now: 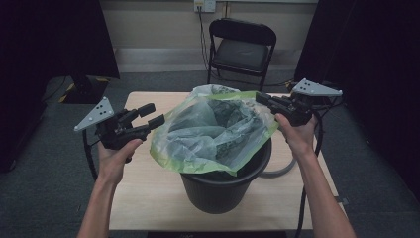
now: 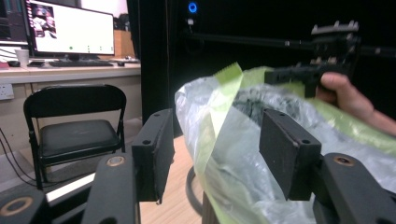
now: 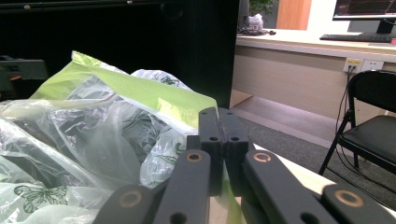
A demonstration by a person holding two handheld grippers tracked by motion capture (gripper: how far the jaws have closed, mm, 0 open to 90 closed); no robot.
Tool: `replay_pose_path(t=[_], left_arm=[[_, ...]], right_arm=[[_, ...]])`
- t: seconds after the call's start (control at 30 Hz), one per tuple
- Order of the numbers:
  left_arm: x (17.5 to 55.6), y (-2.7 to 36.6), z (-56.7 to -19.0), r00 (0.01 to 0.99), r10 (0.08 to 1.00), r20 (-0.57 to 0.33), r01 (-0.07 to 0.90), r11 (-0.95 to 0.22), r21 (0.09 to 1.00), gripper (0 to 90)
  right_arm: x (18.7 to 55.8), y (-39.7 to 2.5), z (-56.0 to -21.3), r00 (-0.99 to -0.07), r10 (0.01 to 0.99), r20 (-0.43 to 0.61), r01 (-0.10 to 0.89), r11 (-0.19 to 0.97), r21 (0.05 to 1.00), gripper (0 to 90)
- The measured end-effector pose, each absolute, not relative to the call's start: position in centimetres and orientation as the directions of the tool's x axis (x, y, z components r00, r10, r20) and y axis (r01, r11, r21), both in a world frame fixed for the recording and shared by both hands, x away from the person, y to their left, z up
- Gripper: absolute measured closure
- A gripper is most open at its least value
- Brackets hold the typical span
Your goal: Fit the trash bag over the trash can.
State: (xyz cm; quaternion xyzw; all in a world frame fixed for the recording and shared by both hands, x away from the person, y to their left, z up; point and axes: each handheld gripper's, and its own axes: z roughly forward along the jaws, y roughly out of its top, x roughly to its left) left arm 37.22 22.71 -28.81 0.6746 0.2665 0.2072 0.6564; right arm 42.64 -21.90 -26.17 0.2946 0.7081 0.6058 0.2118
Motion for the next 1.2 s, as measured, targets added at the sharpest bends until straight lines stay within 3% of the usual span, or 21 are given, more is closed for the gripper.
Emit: replay_pose_path(t=[0.07, 0.1, 0.13, 0.17, 0.2, 0.3, 0.57, 0.8, 0.93, 0.97, 1.07, 1.1, 1.2], left_arm=[[38.2, 22.3, -29.3, 0.775, 0.626, -0.085, 0.130, -0.026, 0.991, 45.4], [38.7, 22.3, -29.5, 0.773, 0.627, -0.094, 0.151, -0.039, 0.988, 60.7], [39.1, 22.2, -29.7, 0.778, 0.619, -0.106, 0.165, -0.039, 0.985, 60.7], [39.9, 22.4, -30.1, 0.771, 0.617, -0.162, 0.186, 0.025, 0.982, 79.0], [39.9, 22.4, -30.1, 0.771, 0.617, -0.162, 0.186, 0.025, 0.982, 84.4], [41.0, 22.4, -30.9, 0.743, 0.639, -0.199, 0.223, 0.045, 0.974, 90.0], [41.9, 21.1, -33.7, 0.722, 0.668, -0.180, 0.314, -0.084, 0.946, 90.0], [41.2, 20.7, -36.1, 0.729, 0.656, -0.194, 0.351, -0.115, 0.929, 90.0], [40.5, 21.3, -36.4, 0.735, 0.642, -0.220, 0.340, -0.067, 0.938, 90.0], [40.3, 21.8, -35.9, 0.725, 0.656, -0.211, 0.322, -0.051, 0.945, 89.1], [40.1, 22.7, -35.1, 0.728, 0.645, -0.232, 0.297, 0.007, 0.955, 79.0], [39.9, 23.3, -34.0, 0.730, 0.646, -0.222, 0.267, 0.029, 0.963, 71.2], [39.5, 23.8, -32.3, 0.742, 0.635, -0.213, 0.233, 0.054, 0.971, 64.2]], right_arm=[[42.7, -21.7, -26.0, -0.747, 0.663, 0.053, 0.156, 0.098, 0.983, 90.0], [42.7, -21.3, -25.9, -0.760, 0.647, 0.051, 0.155, 0.104, 0.982, 90.0], [42.7, -21.3, -25.9, -0.760, 0.647, 0.051, 0.155, 0.104, 0.982, 90.0], [43.0, -20.9, -25.9, -0.765, 0.643, 0.044, 0.155, 0.118, 0.981, 90.0], [43.0, -20.9, -25.9, -0.765, 0.643, 0.044, 0.155, 0.118, 0.981, 90.0], [44.2, -20.7, -26.4, -0.756, 0.651, 0.065, 0.188, 0.122, 0.975, 90.0], [47.2, -21.1, -30.4, -0.717, 0.679, 0.158, 0.321, 0.121, 0.939, 90.0], [46.9, -21.6, -32.7, -0.712, 0.679, 0.179, 0.348, 0.120, 0.930, 89.5], [46.4, -21.9, -33.1, -0.723, 0.671, 0.165, 0.341, 0.138, 0.930, 83.0], [46.2, -22.1, -32.6, -0.728, 0.666, 0.164, 0.325, 0.123, 0.938, 77.5], [46.0, -22.2, -31.8, -0.715, 0.682, 0.153, 0.316, 0.120, 0.941, 71.4], [45.9, -22.4, -31.0, -0.701, 0.698, 0.147, 0.308, 0.111, 0.945, 64.0], [45.6, -22.6, -29.9, -0.694, 0.707, 0.134, 0.290, 0.104, 0.951, 59.7]])
